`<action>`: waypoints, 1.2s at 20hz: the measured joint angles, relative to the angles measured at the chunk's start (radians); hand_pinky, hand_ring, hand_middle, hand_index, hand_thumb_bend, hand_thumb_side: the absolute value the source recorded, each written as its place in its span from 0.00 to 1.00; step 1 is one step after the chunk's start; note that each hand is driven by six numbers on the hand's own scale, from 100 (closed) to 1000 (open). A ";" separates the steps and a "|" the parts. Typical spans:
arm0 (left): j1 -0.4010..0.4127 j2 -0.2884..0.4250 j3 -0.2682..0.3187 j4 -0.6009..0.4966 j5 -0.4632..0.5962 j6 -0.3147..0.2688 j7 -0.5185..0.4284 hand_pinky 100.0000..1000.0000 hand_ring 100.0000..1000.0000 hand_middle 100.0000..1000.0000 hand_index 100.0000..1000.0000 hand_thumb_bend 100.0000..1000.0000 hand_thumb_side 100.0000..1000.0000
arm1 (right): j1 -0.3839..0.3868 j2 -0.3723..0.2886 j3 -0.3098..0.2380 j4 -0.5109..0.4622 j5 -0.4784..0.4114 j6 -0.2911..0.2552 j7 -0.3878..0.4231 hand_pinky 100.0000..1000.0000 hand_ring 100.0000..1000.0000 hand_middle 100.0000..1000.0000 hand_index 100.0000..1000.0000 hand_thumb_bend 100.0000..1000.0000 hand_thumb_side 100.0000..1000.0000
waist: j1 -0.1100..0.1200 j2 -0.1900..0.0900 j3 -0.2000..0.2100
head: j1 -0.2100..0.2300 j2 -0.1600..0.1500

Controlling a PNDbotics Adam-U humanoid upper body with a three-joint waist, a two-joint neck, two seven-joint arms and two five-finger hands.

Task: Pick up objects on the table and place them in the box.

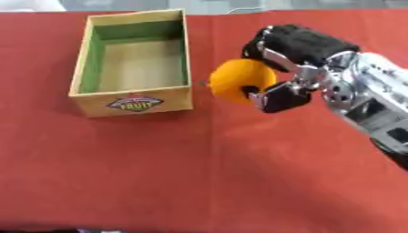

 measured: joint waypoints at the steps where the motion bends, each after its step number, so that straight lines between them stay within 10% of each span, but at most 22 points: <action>1: 0.000 0.000 0.000 0.000 0.000 0.000 0.000 0.53 0.56 0.62 0.78 0.04 0.89 | -0.019 0.007 -0.004 0.000 0.000 0.005 -0.006 0.61 0.61 0.41 0.61 0.00 0.08 | 0.000 -0.001 0.002 | -0.001 0.000; 24: -0.026 -0.013 -0.018 0.000 0.018 -0.006 -0.020 0.53 0.56 0.62 0.78 0.03 0.89 | -0.395 0.449 0.012 0.444 0.191 -0.020 -0.156 0.63 0.63 0.40 0.62 0.00 0.16 | 0.000 0.006 0.061 | -0.056 0.001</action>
